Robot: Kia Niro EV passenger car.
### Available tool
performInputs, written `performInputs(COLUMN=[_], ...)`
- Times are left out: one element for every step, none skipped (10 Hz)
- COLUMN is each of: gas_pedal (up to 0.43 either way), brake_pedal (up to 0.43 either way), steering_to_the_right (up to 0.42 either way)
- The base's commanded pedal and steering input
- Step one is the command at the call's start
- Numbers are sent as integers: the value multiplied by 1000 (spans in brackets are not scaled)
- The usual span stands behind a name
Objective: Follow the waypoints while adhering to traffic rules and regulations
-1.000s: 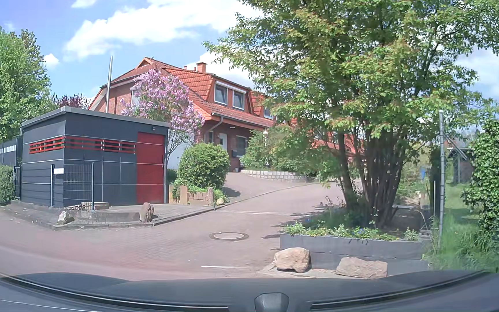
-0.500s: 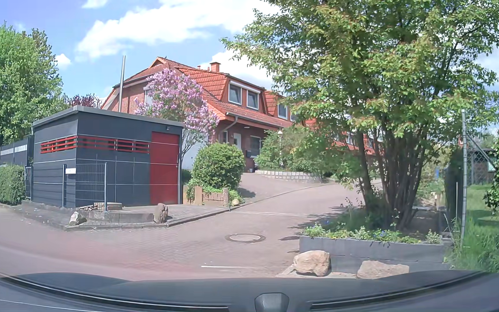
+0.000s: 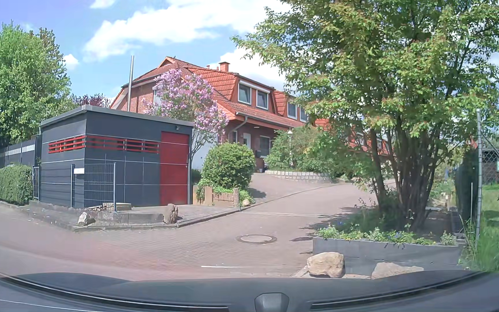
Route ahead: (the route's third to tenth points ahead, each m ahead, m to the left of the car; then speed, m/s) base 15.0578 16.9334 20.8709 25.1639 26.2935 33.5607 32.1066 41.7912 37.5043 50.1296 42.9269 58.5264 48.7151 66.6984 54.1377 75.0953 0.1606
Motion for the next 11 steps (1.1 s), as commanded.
performInputs(gas_pedal=[0, 0, 0, 0, 0, 0, 0, 0, 0, 0, 0], brake_pedal=[43, 18, 18, 12, 12, 12, 12, 12, 12, 12, 12], steering_to_the_right=[-976, -976, -976, -976, -977, -976, -977, -977, -977, -977, -977])
